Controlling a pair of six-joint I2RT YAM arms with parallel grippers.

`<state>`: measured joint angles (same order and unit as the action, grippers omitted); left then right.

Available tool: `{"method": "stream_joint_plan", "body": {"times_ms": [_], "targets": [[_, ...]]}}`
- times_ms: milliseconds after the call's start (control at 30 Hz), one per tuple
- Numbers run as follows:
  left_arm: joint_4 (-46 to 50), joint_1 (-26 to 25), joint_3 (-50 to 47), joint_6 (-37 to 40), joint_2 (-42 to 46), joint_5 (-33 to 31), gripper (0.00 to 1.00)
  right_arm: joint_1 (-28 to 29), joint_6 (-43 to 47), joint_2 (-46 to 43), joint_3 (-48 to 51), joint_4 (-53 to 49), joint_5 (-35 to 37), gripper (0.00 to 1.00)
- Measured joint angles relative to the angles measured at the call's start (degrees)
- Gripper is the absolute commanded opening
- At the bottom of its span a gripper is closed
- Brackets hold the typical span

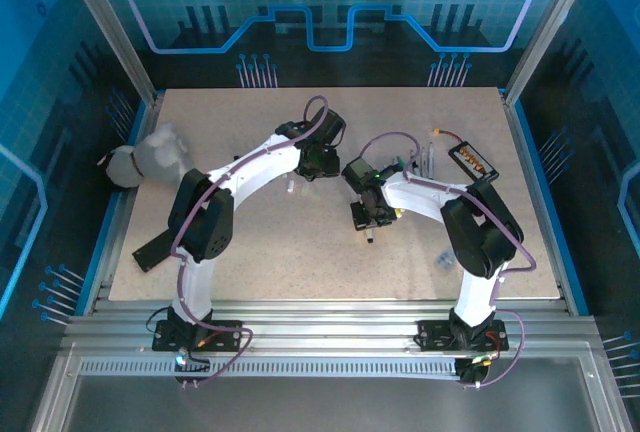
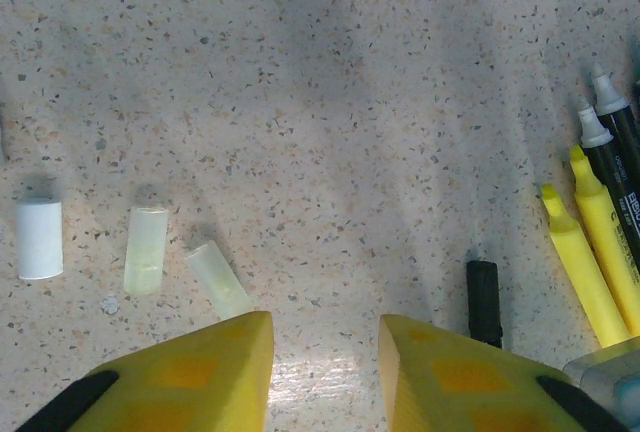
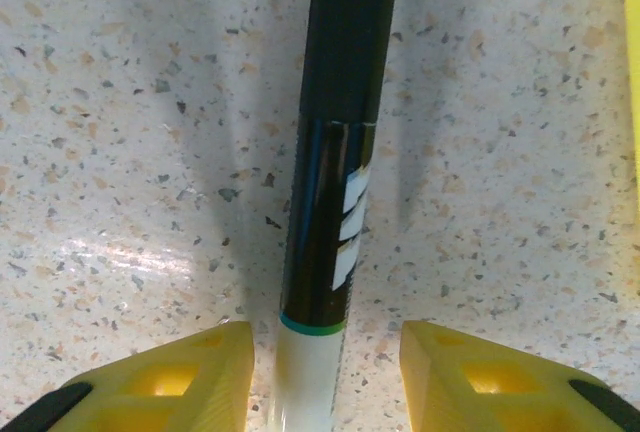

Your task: Open the pen caps

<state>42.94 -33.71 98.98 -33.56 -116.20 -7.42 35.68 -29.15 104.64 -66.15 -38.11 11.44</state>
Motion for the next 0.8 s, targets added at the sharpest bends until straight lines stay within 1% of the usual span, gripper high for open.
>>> {"method": "stream_joint_plan", "body": {"times_ms": [167, 333, 367, 533, 667, 800], "targets": [[-0.02, 0.0, -0.04, -0.13, -0.04, 0.48, 0.34, 0.0, -0.02, 1.31, -0.72, 0.15, 0.0, 0.42], [-0.28, 0.0, -0.17, -0.59, -0.04, 0.9, 0.34, 0.39, -0.42, 1.79, -0.7, 0.79, -0.52, 0.33], [-0.44, 0.0, -0.22, -0.66, -0.04, 0.94, 0.34, 0.48, -0.48, 1.79, -0.68, 0.87, -0.55, 0.29], [-1.75, 0.0, -1.46, -1.07, -0.04, 1.62, 0.34, 0.79, -1.03, 1.42, -0.13, 1.97, -1.2, 0.01], [-2.16, 0.0, -2.1, -1.7, -0.09, 2.43, 0.36, 0.79, -1.27, 0.52, 1.11, 3.52, -1.27, 0.0], [-3.56, 0.02, -3.26, -3.34, -0.09, 4.0, 0.4, 0.61, -0.63, -2.23, 5.29, 8.72, -2.29, 0.0]]}}
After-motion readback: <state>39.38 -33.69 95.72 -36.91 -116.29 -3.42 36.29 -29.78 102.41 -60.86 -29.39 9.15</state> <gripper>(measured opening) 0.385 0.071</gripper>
